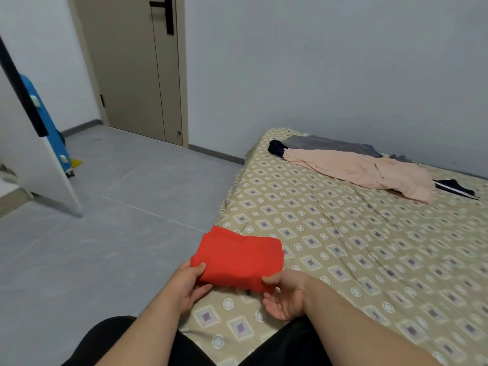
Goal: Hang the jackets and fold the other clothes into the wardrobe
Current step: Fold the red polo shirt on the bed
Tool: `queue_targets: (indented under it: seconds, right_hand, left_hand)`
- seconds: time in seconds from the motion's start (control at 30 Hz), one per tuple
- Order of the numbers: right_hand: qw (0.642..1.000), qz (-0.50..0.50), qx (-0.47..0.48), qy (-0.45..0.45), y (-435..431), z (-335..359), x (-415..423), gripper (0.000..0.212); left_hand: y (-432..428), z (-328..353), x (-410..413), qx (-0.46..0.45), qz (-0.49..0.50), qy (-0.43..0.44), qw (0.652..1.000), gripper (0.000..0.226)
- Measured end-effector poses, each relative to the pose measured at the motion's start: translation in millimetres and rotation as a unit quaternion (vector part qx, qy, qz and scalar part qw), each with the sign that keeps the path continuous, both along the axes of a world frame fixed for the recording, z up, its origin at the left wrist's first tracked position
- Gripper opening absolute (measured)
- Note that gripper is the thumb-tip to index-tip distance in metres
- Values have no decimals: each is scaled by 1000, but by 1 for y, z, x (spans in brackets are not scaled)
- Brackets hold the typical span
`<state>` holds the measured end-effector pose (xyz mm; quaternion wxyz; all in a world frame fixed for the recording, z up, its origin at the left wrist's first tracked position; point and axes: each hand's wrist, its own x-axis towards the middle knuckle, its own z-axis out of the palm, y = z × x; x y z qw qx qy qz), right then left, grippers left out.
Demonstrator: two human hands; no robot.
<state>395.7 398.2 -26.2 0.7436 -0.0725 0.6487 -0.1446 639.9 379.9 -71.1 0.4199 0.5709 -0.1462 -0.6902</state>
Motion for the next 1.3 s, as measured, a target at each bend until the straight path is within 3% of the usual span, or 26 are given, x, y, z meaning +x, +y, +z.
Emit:
queue_targets:
  seconds: [0.17, 0.27, 0.37, 0.53, 0.63, 0.8, 0.93, 1.0, 1.07, 1.13, 1.2, 1.23, 1.3]
  right_hand:
    - [999, -4, -36, 38, 0, -1, 7, 44]
    - [995, -71, -55, 48, -1, -1, 4, 33]
    - [996, -59, -37, 62, -1, -2, -2, 20]
    - [992, 9, -39, 118, 0, -7, 4, 15]
    - [986, 13, -66, 151, -2, -8, 8, 23]
    - [974, -110, -136, 145, -13, -16, 7, 29]
    - [947, -80, -161, 267, -26, -28, 0, 31]
    - [913, -6, -179, 366, -28, -29, 2, 38]
    - [843, 55, -231, 482, -26, -28, 6, 40]
    - [725, 128, -342, 583, -23, -27, 12, 42]
    - [620, 251, -448, 594, -17, -30, 23, 49]
    - [603, 300, -458, 580, -17, -33, 27, 53]
    - [619, 364, -412, 561, -17, -41, 30, 58]
  left_hand:
    - [-1, -4, 0, -23, -36, -13, 999, 16]
    - [-8, -12, 2, -27, 32, -49, 998, 15]
    - [-11, -19, 2, -21, 87, -112, 990, 14]
    - [-8, -15, 2, -19, 39, -148, 988, 12]
    - [-8, -9, 4, -68, -14, -237, 969, 17]
    - [-9, -8, -1, -143, -66, -309, 938, 10]
    - [-14, -14, -5, -152, -50, -404, 900, 19]
    - [-11, -14, -8, -165, -67, -445, 878, 17]
    - [-8, -12, -13, -201, -87, -510, 832, 10]
    - [-10, -7, -17, -285, -93, -610, 734, 22]
    - [-13, 2, -23, -416, -101, -647, 631, 33]
    - [-16, 4, -27, -458, -128, -649, 593, 36]
    - [-18, 2, -37, -448, -239, -636, 581, 41]
